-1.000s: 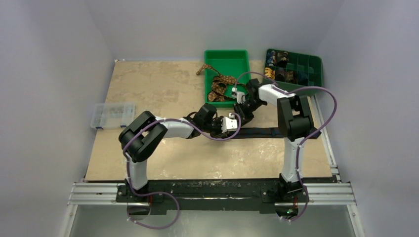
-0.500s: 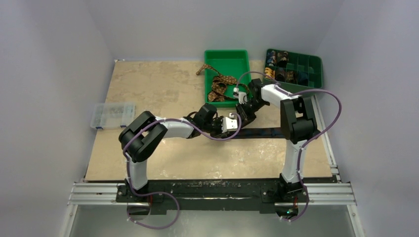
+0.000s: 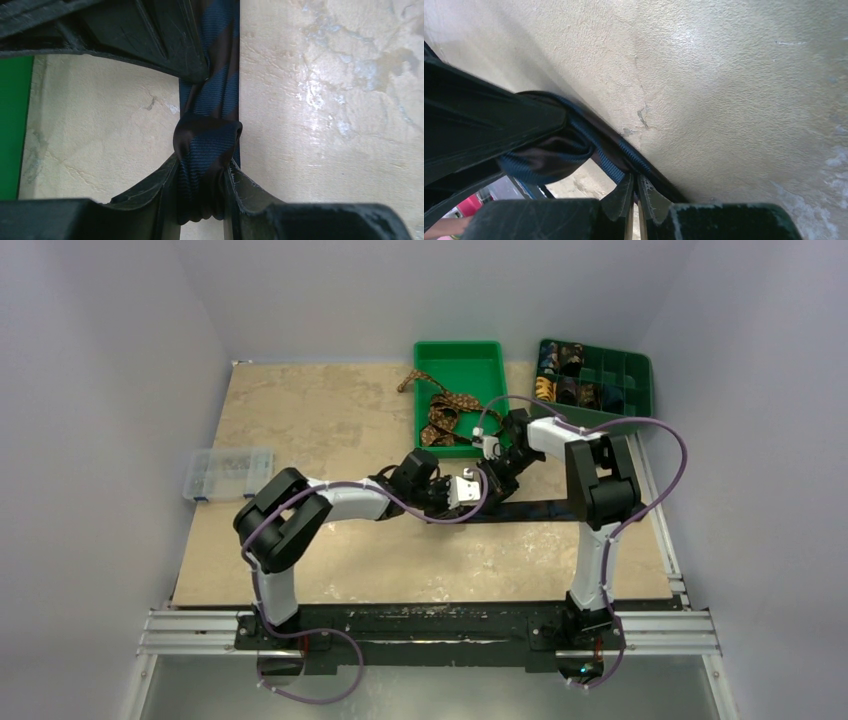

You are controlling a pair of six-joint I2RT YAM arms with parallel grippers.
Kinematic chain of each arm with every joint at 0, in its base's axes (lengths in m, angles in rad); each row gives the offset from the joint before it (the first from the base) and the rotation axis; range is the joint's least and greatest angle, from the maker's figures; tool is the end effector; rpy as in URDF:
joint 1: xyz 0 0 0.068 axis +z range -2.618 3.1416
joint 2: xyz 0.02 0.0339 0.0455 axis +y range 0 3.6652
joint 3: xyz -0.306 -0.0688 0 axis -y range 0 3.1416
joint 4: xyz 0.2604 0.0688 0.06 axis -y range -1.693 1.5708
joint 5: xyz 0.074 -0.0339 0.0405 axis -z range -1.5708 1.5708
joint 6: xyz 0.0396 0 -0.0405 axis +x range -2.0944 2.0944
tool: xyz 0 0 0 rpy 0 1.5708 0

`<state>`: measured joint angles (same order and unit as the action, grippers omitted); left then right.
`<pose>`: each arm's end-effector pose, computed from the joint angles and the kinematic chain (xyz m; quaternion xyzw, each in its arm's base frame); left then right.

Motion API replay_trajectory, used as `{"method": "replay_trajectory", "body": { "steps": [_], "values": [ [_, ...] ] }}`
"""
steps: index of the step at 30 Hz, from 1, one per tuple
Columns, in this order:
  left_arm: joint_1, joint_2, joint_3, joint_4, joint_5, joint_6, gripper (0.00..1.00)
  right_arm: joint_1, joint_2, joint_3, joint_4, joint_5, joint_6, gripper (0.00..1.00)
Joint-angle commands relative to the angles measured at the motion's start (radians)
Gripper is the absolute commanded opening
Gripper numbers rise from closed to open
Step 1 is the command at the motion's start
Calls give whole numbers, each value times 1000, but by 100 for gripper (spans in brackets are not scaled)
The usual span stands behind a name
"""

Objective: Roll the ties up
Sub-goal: Roll the tie at the center of the board.

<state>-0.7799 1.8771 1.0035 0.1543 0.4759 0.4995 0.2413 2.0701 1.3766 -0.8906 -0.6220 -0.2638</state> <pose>0.2770 -0.2995 0.1722 0.6064 0.6520 -0.2686 0.3674 0.3865 0.1189 0.1557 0.2359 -0.9223 -0.3061 0.0029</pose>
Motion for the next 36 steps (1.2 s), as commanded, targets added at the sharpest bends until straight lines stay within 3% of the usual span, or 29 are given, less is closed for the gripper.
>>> {"method": "replay_trajectory", "body": {
  "steps": [1,9,14,19,25,30,36],
  "values": [
    [4,-111,-3,-51,24,-23,0,4,62,-30,77,165,-49,7],
    [8,-83,35,-77,-53,-64,0,3,66,-42,99,178,-66,6],
    [-4,-51,49,-222,13,79,0,2,64,-34,93,162,-74,6],
    [-13,15,114,-389,-49,131,0,-5,27,3,44,30,-81,22],
    [-21,48,137,-404,-120,105,0,-76,-60,2,23,-232,18,37],
    [-35,57,148,-388,-176,57,0,-86,-94,-48,35,-352,76,50],
    [-39,50,125,-353,-196,48,0,-72,-86,-76,96,-434,152,47]
  ]
}}
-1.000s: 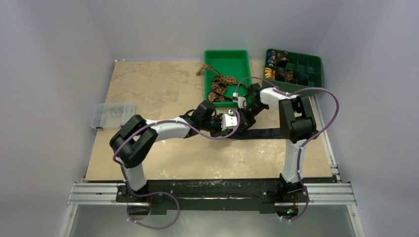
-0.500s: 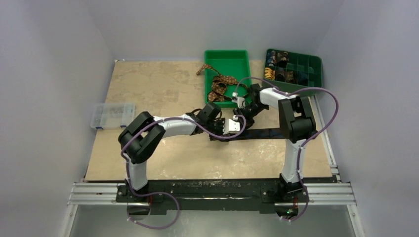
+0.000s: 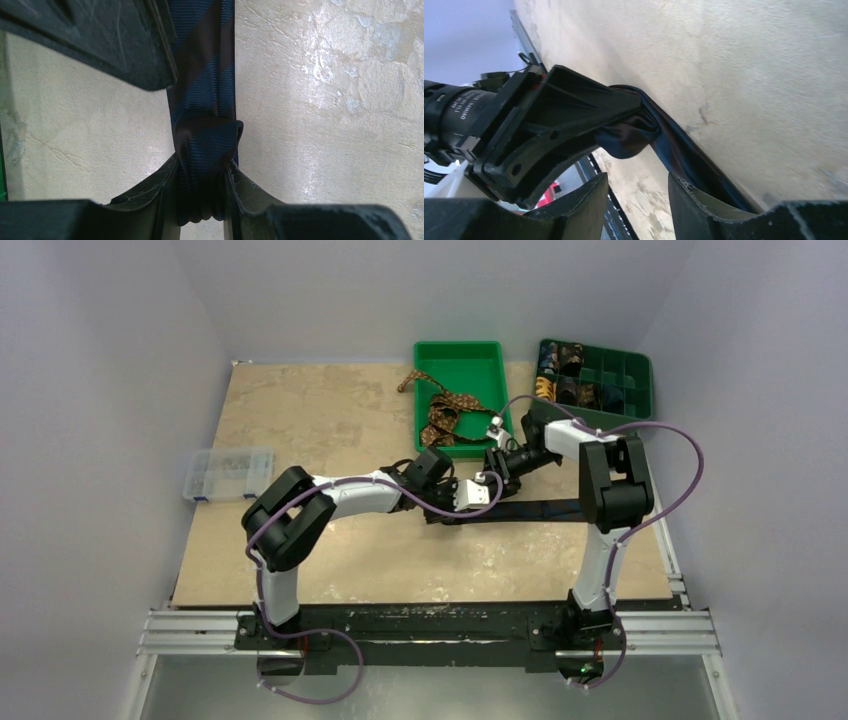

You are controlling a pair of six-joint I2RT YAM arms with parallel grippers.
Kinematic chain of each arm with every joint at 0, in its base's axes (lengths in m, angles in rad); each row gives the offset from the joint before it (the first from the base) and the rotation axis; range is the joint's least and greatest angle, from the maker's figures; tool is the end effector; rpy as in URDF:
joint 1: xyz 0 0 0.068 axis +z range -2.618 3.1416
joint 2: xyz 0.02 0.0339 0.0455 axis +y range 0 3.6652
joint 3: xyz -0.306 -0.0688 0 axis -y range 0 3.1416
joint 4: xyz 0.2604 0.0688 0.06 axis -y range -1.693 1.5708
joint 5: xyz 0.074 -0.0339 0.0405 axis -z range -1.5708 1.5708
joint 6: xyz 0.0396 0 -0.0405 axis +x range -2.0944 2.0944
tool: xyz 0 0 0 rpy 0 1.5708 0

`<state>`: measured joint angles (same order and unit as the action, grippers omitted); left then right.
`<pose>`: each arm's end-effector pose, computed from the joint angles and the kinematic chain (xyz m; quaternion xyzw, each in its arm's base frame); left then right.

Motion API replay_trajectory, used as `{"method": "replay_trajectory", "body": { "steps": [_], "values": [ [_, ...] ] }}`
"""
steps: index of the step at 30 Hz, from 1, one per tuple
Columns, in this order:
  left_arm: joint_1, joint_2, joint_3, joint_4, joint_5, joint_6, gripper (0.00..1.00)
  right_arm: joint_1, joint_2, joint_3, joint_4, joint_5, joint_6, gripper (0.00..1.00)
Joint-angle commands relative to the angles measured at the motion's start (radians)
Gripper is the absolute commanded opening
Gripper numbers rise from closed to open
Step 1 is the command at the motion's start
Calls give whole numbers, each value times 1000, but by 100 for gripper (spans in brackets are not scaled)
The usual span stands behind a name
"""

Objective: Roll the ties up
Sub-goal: Roll the tie at the center of the board.

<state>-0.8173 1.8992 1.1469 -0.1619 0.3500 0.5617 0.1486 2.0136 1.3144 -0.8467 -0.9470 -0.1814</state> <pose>0.2759 -0.3139 0.1809 0.6363 0.6835 -0.2039 0.2939 0.3824 0.0897 0.1712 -0.1518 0.8769 0.4557 0.0186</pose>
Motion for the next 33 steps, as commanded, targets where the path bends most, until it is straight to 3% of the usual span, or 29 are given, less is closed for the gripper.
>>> {"method": "replay_trajectory", "body": {
  "steps": [1,5,17,19,24,33],
  "values": [
    [-3,27,-21,-32,-71,-15,0,32,-21,-18,52,-113,76,48],
    [-3,27,-27,-21,-75,-19,0,59,9,-50,95,-118,124,52],
    [-5,13,-59,18,-59,-6,0,119,84,-39,166,-69,168,49],
    [-6,13,-59,20,-51,-4,0,119,92,-30,168,-82,168,41],
    [-4,13,-61,27,-42,-2,1,121,61,-16,162,-83,150,0],
    [7,4,-72,26,9,-12,18,124,-36,10,166,31,63,0]
  ]
}}
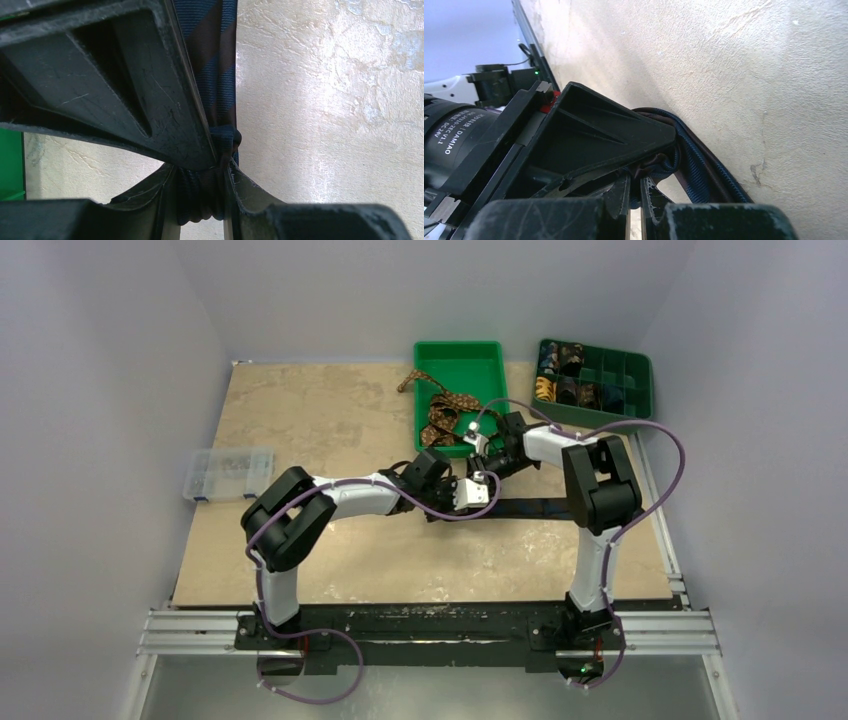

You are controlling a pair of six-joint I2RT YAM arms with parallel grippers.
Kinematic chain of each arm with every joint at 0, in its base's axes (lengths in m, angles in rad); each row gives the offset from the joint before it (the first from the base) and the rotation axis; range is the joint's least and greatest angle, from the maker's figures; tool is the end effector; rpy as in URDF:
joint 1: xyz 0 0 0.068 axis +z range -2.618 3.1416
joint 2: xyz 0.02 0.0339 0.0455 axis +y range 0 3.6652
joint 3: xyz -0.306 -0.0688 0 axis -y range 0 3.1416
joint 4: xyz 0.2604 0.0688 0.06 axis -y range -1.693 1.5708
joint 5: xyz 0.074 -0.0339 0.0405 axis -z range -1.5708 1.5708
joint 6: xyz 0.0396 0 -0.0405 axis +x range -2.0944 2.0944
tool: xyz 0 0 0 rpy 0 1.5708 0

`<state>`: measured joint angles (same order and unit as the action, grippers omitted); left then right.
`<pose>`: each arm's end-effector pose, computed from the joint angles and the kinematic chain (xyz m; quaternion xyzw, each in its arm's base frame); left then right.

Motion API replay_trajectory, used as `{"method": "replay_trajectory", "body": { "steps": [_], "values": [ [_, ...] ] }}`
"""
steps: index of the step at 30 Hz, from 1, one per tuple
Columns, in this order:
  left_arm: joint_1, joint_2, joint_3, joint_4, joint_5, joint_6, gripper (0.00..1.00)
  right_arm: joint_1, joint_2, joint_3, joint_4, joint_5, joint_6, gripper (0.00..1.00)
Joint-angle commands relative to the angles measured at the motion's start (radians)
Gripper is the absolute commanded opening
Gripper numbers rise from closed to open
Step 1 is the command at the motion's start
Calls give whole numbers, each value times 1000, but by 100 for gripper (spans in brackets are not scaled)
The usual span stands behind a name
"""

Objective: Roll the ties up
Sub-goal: Roll the tie at the center of the board.

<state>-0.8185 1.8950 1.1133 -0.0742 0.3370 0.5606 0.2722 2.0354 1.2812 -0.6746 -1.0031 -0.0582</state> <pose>0.2758 -0.3138 0.1786 0.6328 0.6752 -0.2002 0.3219 0.3777 0.1401 0.1582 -0.1775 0.8571 0.4835 0.0106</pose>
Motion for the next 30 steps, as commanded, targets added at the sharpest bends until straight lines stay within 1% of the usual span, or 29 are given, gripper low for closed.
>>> {"method": "replay_trajectory", "body": {
  "steps": [1,6,9,13,14,17,18,19,25,28,30],
  "values": [
    [10,9,-37,-60,27,-18,20,1,-50,39,-5,115,-75,0],
    [38,4,-27,-42,85,-63,31,1,1,-3,6,194,-91,0],
    [64,-8,-26,-6,113,-109,33,1,10,-26,12,237,-94,0],
    [87,-38,-47,75,185,-158,37,1,13,-30,9,300,-94,0],
    [87,-45,-53,103,198,-166,40,1,16,-28,8,316,-96,0],
    [88,-65,-69,164,235,-203,45,0,22,-24,-3,355,-99,0],
    [87,-67,-74,189,241,-220,49,0,24,-23,-7,366,-98,0],
    [87,-65,-76,207,248,-236,51,0,25,-22,-8,374,-98,0],
    [80,-30,-73,254,239,-261,52,1,48,-6,4,451,-73,0],
    [85,-45,-120,340,236,-290,54,2,54,-6,-1,492,-70,0],
    [87,-62,-165,415,222,-323,58,3,54,-10,-3,516,-74,0]
  ]
}}
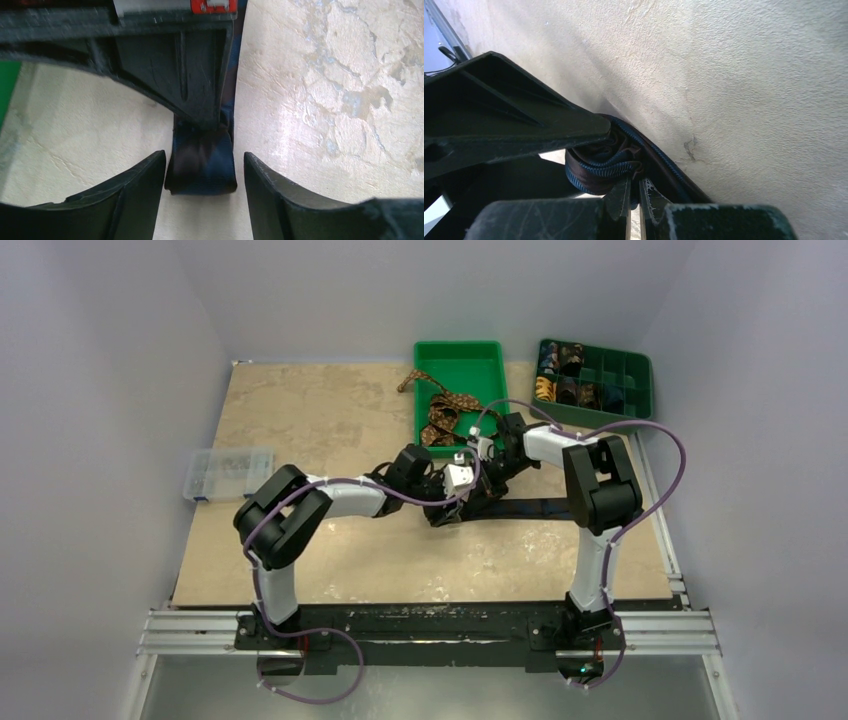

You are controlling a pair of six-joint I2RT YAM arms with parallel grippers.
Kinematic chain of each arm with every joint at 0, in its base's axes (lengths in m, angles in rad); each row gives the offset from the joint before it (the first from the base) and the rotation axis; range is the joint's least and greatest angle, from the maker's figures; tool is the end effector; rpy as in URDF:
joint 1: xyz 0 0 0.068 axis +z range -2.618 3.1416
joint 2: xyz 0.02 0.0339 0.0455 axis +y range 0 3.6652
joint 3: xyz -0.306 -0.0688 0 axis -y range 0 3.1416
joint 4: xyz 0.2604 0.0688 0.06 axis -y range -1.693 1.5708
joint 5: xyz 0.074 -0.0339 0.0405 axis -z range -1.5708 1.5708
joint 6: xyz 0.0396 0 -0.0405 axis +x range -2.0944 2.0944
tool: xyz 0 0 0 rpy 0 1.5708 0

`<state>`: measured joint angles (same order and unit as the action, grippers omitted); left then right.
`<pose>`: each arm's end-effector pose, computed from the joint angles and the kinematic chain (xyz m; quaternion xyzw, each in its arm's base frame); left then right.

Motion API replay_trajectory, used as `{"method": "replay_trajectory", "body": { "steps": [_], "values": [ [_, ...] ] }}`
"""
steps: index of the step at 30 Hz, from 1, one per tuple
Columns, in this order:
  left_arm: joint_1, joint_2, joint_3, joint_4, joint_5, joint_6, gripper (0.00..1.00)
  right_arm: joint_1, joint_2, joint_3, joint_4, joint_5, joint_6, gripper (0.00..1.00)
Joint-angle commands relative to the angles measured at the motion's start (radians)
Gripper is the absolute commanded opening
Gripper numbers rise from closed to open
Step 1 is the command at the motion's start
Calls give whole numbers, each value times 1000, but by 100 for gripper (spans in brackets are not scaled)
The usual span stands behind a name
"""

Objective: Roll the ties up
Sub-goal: Roll the tie at the center of the board.

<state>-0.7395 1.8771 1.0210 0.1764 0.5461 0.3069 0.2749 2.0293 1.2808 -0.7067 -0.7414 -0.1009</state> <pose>0.2906 -0.2929 0.1801 0.5348 0.6946 -0.3267 0.3531 0.3767 0.1340 0.1521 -0.1944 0.9102 0.3650 0.0222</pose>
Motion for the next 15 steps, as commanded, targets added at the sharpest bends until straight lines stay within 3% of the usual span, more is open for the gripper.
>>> {"method": "replay_trajectory", "body": {
  "steps": [1,3,8,15],
  "values": [
    [9,-52,-96,205,-1,-93,62,1,61,-14,30,266,-33,0],
    [14,-67,-133,257,-24,-163,63,1,63,-21,32,276,-35,0],
    [9,-36,-191,384,-16,-223,78,4,81,-40,40,290,-34,0],
    [-13,72,-197,547,-80,-251,74,8,99,-56,33,309,-34,0]
  ]
}}
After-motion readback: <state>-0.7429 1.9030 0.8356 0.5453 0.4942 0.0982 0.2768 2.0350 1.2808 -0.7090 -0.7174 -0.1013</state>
